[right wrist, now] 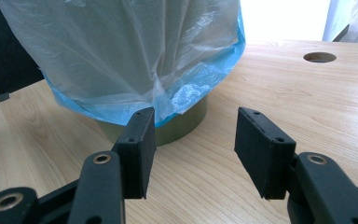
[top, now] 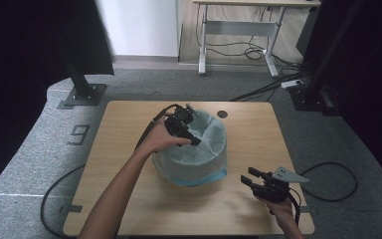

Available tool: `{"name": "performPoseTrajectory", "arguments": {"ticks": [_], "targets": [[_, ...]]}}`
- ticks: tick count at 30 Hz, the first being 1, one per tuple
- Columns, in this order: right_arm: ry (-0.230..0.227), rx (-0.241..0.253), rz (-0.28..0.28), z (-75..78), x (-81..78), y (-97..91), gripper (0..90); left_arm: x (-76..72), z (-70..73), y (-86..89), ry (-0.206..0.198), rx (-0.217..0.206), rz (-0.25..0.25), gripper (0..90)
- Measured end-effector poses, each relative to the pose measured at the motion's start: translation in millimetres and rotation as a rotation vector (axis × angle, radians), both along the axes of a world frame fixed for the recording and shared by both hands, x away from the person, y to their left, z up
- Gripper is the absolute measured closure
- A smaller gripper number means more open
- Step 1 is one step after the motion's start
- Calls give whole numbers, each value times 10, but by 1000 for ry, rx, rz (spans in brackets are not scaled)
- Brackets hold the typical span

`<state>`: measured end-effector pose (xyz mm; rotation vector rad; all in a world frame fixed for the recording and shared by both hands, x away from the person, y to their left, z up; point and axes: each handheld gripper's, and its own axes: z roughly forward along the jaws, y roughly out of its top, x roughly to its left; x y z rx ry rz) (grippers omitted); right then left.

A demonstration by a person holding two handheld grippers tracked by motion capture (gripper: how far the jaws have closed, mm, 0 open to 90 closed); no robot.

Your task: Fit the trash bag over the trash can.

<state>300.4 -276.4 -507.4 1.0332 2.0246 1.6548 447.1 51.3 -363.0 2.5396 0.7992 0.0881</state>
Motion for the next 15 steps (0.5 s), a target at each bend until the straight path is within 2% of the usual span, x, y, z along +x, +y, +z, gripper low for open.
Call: {"name": "performPoseTrajectory", "arguments": {"ticks": [5, 8, 10, 15], "targets": [[-10, 7, -9, 17, -15, -7, 468, -1, -73, -61, 43, 50, -27, 265], [-9, 7, -7, 15, -14, -3, 468, -5, -81, -66, 40, 70, -28, 266], [-5, 5, -6, 7, -11, 0, 468, -19, -55, -49, 24, 58, -25, 266], [-6, 6, -8, 10, -11, -4, 468, -114, 113, 91, -35, -24, -13, 272]]}}
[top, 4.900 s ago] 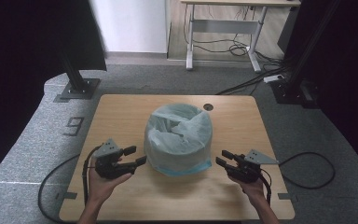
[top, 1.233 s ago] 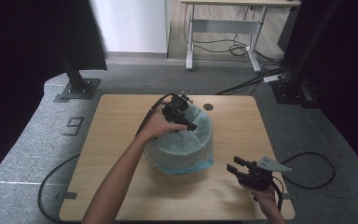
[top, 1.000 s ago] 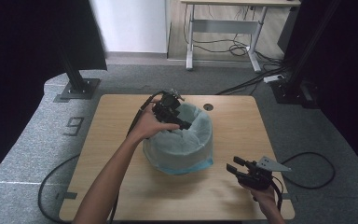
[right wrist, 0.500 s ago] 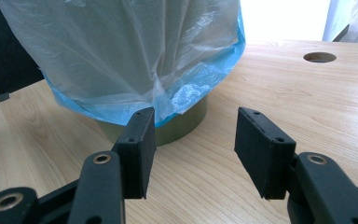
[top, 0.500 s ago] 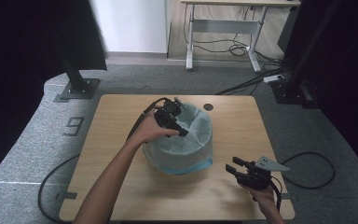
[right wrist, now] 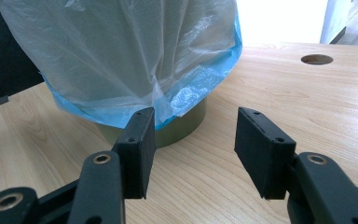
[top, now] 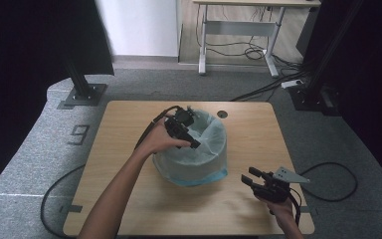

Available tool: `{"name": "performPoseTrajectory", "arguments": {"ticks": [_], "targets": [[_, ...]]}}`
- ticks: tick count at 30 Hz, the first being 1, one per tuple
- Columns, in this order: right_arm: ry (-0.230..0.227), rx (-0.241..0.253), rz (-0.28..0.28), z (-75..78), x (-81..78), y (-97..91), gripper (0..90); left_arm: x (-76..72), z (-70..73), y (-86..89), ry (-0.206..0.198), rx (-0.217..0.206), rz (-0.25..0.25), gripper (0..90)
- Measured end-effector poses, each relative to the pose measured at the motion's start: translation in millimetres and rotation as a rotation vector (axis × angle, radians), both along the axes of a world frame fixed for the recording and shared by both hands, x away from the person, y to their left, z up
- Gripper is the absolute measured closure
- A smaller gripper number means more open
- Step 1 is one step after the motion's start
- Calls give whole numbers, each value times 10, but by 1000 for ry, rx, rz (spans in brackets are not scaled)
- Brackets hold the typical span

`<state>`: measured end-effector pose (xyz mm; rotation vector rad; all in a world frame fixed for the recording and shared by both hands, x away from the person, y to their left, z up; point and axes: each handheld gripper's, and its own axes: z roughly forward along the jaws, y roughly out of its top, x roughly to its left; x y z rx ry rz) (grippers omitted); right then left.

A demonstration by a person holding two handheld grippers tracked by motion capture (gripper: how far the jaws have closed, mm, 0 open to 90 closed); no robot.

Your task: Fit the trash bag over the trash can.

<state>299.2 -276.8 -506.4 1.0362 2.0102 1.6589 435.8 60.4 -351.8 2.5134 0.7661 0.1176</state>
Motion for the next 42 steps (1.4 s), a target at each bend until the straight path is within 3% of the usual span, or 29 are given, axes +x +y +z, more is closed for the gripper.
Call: {"name": "performPoseTrajectory", "arguments": {"ticks": [4, 8, 14, 25, 28, 31, 42], "targets": [[3, 0, -2, -4, 1, -1, 468, -137, 115, 151, -28, -40, 2, 273], [1, -2, 0, -3, 0, 5, 468, -274, 146, 303, -39, -53, -2, 281], [3, -4, 0, -10, 5, 23, 468, -358, 16, 344, -22, 24, -7, 331], [12, -6, -16, -34, 7, -9, 468, -317, -109, 232, 4, 62, -6, 348], [-1, 0, -32, -20, -2, -28, 467, -326, -107, 264, 8, 31, -1, 340], [-6, 10, -42, -10, -7, -40, 467, -361, -84, 312, -17, -9, 6, 323], [4, 6, -44, -27, 9, -8, 460, -605, 120, 575, -171, -166, 35, 282]]}}
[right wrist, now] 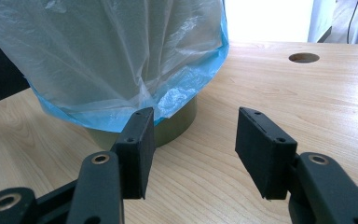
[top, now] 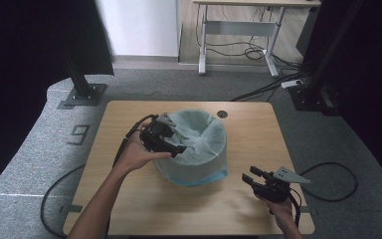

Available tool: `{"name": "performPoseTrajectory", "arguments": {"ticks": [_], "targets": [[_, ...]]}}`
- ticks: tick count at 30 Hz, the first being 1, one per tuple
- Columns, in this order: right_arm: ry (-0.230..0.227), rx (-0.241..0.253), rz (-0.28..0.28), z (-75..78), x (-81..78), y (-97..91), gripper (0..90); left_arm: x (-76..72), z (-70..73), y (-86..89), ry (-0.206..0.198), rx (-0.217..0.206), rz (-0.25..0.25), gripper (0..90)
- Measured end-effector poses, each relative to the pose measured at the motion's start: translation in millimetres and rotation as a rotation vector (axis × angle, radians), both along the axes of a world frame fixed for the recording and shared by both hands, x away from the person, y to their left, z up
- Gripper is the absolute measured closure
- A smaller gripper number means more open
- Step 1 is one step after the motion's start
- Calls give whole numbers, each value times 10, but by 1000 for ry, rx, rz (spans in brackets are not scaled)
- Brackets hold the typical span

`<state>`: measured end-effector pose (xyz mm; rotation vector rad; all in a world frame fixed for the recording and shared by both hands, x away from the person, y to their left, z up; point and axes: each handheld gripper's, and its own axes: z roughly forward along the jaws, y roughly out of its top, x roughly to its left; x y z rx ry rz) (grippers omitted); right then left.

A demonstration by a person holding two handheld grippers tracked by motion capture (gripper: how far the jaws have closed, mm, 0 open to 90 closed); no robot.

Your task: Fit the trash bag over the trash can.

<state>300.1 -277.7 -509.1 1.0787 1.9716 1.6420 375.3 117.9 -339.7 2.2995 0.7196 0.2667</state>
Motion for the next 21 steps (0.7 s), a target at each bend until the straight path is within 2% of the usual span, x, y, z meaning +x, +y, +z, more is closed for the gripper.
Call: {"name": "performPoseTrajectory", "arguments": {"ticks": [3, 6, 11, 18, 21], "targets": [[2, -2, -1, -6, 4, -5, 460, -94, 22, 89, -32, -31, 1, 282], [2, -1, -2, -9, 7, -11, 460, -165, 0, 172, -48, -40, 3, 281], [7, -3, 0, -19, 11, -11, 459, -292, -70, 332, -64, -81, 17, 281], [18, 0, 1, -38, 22, -7, 459, -430, -274, 599, -45, -144, 41, 274], [23, -5, 1, -49, 27, -6, 459, -489, -373, 693, -40, -155, 53, 272]]}}
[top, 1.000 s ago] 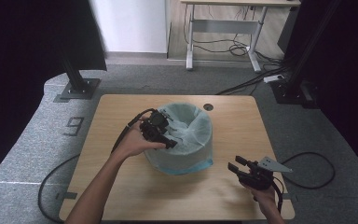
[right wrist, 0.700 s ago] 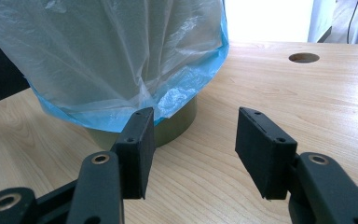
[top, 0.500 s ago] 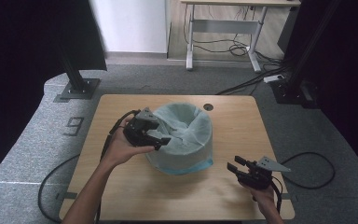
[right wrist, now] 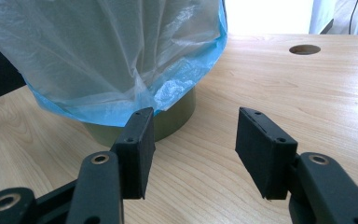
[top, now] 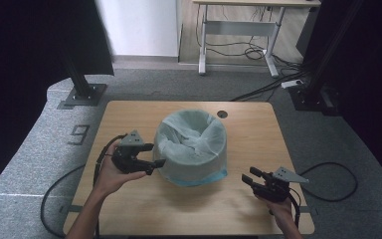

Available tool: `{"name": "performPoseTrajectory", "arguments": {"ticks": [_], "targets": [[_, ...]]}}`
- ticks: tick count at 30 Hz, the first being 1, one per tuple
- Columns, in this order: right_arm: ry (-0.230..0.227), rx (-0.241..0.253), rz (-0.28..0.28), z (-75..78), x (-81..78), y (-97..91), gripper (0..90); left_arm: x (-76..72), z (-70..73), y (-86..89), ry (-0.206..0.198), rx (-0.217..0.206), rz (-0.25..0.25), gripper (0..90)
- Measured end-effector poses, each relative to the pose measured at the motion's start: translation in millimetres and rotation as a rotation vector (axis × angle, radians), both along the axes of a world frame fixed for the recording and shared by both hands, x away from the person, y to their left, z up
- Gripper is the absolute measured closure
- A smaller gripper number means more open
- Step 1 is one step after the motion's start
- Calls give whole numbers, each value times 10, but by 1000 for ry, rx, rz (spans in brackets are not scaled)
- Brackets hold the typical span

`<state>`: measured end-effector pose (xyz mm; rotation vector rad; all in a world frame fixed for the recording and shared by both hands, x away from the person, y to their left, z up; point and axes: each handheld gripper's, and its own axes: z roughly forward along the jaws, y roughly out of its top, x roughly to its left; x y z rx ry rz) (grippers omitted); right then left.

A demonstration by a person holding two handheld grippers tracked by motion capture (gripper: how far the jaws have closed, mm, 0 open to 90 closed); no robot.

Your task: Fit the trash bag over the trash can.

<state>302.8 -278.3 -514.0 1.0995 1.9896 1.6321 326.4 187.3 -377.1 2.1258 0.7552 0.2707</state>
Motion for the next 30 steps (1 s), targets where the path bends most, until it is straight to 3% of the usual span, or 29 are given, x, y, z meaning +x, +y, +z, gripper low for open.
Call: {"name": "performPoseTrajectory", "arguments": {"ticks": [10, 17, 30], "targets": [[8, -4, -5, -22, 12, 8, 458, -232, -316, 313, 16, -14, 50, 270], [15, -15, -5, -48, 19, 28, 458, -275, -486, 459, 41, -37, 87, 270], [10, -15, -12, -42, -2, 15, 458, -263, -550, 496, 55, -31, 102, 270]]}}
